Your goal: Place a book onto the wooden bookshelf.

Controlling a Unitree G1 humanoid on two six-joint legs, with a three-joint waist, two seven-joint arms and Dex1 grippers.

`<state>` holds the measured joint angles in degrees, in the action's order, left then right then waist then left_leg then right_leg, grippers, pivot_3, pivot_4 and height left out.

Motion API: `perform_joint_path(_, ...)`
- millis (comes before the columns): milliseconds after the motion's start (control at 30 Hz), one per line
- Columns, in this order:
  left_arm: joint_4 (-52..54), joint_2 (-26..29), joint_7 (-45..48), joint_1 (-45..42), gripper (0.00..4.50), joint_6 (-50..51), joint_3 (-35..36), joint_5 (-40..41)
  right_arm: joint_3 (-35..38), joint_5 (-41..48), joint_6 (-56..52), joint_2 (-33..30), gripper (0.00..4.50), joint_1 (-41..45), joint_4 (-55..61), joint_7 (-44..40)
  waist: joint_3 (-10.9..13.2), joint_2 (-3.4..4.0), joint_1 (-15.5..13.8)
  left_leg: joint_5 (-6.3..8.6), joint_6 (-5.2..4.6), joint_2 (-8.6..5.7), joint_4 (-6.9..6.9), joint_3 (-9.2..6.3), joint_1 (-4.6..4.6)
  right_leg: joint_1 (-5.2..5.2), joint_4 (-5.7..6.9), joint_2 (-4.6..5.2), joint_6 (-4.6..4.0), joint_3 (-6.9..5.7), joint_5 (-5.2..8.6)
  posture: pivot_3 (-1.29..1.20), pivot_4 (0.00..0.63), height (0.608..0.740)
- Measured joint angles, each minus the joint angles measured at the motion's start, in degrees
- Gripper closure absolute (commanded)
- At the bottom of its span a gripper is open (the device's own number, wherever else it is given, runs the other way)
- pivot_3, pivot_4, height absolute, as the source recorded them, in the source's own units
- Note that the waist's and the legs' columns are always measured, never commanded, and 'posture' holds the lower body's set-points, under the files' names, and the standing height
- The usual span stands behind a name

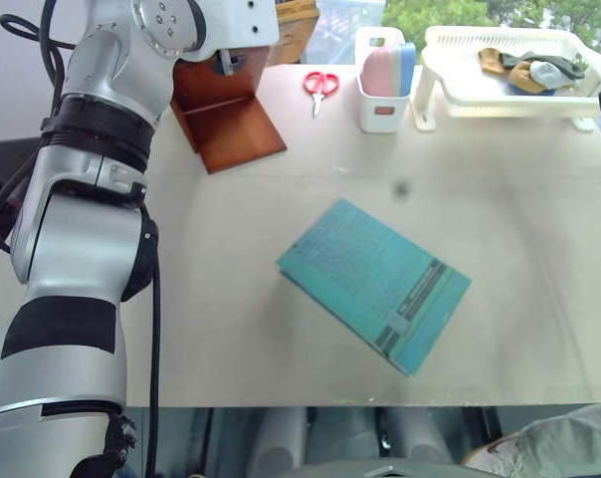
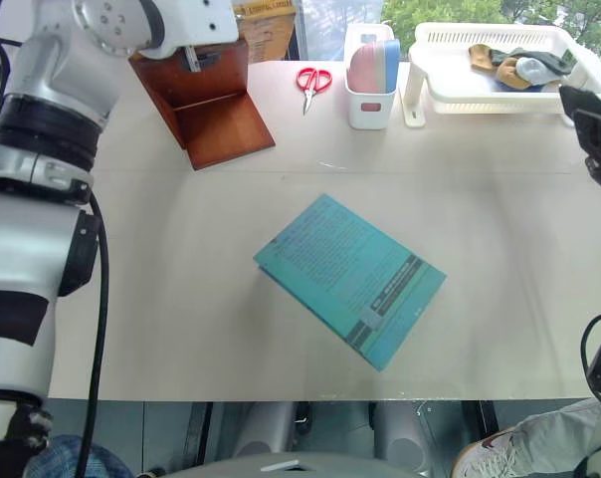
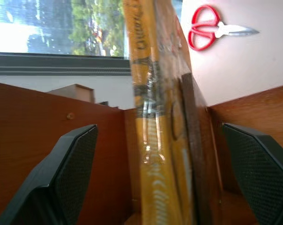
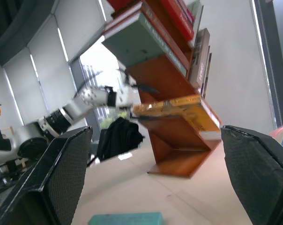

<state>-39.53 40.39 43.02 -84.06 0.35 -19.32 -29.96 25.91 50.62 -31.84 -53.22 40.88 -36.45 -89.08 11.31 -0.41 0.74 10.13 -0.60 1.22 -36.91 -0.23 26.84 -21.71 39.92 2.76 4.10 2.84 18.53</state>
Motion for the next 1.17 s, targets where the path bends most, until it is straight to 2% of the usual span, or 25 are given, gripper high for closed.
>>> perform_joint_path(100, 13.31, 0.11, 3.83, 8.53, 0.05, 5.22, 7.89, 8.79, 3.07, 0.13, -1.06, -2.97, 0.0, -7.38, 3.9, 0.05, -0.06, 0.09, -0.17, 0.0, -0.01, 0.06, -0.07, -0.1, -0.01, 0.07, 0.0, 0.02, 0.0, 0.01, 0.0, 0.0, 0.15, 0.74)
perform_joint_path(200, 19.83, -0.9, 6.24, 14.59, 0.05, 10.91, 11.11, 14.04, 5.23, 0.25, -1.44, -3.09, 0.0, -12.85, 7.31, 0.22, -0.06, 0.09, 0.03, 0.01, -0.02, 0.06, -0.26, -0.12, -0.04, 0.1, 0.17, -0.05, 0.0, 0.0, 0.0, 0.0, 0.15, 0.74)
perform_joint_path(300, 30.96, -4.56, 8.05, 24.38, 0.05, 22.92, 15.84, 21.68, 7.17, -0.45, 1.03, 0.19, 0.0, -21.41, 14.43, 1.4, -0.12, 0.08, 0.24, 0.04, -0.07, 0.09, -0.38, -0.21, -0.15, 0.17, 0.37, -0.1, 0.01, 0.05, -0.01, 0.0, 0.15, 0.74)
perform_joint_path(367, 39.53, -7.06, 7.82, 34.15, 0.05, 32.11, 18.84, 26.94, 7.3, -2.02, 3.58, 4.05, 0.0, -29.66, 20.64, 2.99, -0.16, 0.1, 0.3, 0.15, -0.25, 0.11, -0.45, -0.23, -0.21, 0.12, 0.59, -0.11, 0.01, 0.13, 0.0, 0.0, 0.15, 0.74)
perform_joint_path(467, 44.22, -7.3, 6.03, 41.56, 0.05, 40.27, 19.43, 29.28, 7.19, -3.77, 5.43, 6.21, 0.0, -35.38, 24.27, 4.74, -0.13, 0.1, 0.31, 0.08, -0.2, 0.09, -0.58, -0.25, -0.28, 0.09, 0.91, -0.13, 0.02, 0.16, -0.01, 0.0, 0.15, 0.74)
perform_joint_path(533, 52.02, -8.19, 4.29, 47.56, 0.05, 42.43, 23.93, 32.3, 8.38, -5.33, 8.74, 6.24, 0.0, -37.98, 27.29, 6.02, -0.15, 0.13, 0.41, 0.09, -0.22, 0.1, -0.57, -0.19, -0.66, 0.42, 0.85, -0.1, 0.05, 0.25, -0.02, 0.0, 0.15, 0.74)
perform_joint_path(600, 56.74, -8.81, 3.75, 53.99, 0.05, 42.91, 26.95, 34.98, 9.24, -7.38, 11.96, 6.29, 0.0, -39.59, 27.31, 7.4, -0.17, 0.08, 0.41, 0.11, -0.24, 0.11, -0.33, -0.18, -1.34, 1.17, 0.46, -0.1, 0.05, 0.2, 0.0, 0.0, 0.15, 0.74)
perform_joint_path(767, 59.54, -10.66, 2.24, 69.98, 0.05, 41.18, 29.73, 39.18, 10.69, -10.67, 17.55, 6.32, 0.0, -41.96, 26.87, 10.28, -0.17, 0.08, 0.12, 0.12, -0.23, 0.16, -0.16, -0.22, -1.85, 1.8, 0.18, -0.12, 0.03, 0.12, 0.0, 0.0, 0.15, 0.74)
perform_joint_path(800, 59.49, -10.83, 2.05, 71.77, 0.05, 40.19, 29.79, 39.33, 10.72, -11.2, 18.25, 6.32, 0.0, -42.48, 26.84, 10.62, -0.19, 0.06, 0.03, 0.12, -0.22, 0.17, -0.03, -0.21, -2.1, 2.09, -0.04, -0.1, 0.03, 0.09, 0.0, 0.0, 0.15, 0.74)
perform_joint_path(933, 59.39, -13.59, 0.55, 76.53, 0.05, 36.15, 30.18, 41.76, 10.69, -13.45, 21.35, 6.3, 0.0, -43.01, 25.59, 10.88, -0.23, 0.0, -0.07, 0.13, -0.24, 0.21, 0.04, -0.2, -2.12, 2.12, -0.12, 0.03, 0.03, 0.16, 0.0, 0.0, 0.15, 0.74)
perform_joint_path(1167, 60.01, -13.41, 0.54, 82.42, 0.05, 33.79, 30.29, 46.33, 7.68, -14.35, 22.03, 6.83, 0.0, -41.61, 24.23, 11.33, -0.28, -0.01, 0.17, 0.13, -0.24, 0.31, 0.19, -0.19, -2.18, 2.07, -0.12, -0.03, -0.01, 0.15, 0.0, 0.0, 0.15, 0.74)
